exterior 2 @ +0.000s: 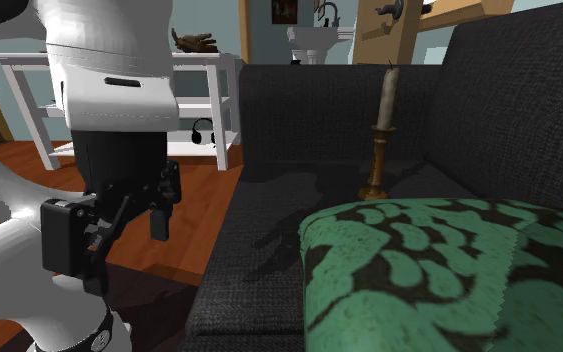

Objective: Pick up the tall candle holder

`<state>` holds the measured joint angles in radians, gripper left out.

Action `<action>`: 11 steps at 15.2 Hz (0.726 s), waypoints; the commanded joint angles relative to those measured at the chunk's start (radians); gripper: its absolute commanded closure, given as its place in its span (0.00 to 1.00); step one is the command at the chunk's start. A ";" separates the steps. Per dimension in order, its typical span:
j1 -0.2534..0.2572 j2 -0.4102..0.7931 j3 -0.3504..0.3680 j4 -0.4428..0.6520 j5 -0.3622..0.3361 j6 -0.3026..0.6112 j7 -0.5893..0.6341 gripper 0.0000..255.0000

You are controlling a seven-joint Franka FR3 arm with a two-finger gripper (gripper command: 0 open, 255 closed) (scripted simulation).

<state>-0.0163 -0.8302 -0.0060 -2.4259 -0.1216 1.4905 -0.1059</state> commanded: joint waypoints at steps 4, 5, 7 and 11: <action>0.025 0.053 0.049 0.034 0.032 0.055 0.042 0.00; 0.032 0.072 0.065 0.047 0.041 0.072 0.056 0.00; 0.046 0.111 0.097 0.075 0.055 0.106 0.084 0.00; 0.068 0.193 0.162 0.142 0.073 0.169 0.138 0.00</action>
<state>0.0453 -0.6601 0.1354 -2.3072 -0.0547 1.6479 0.0140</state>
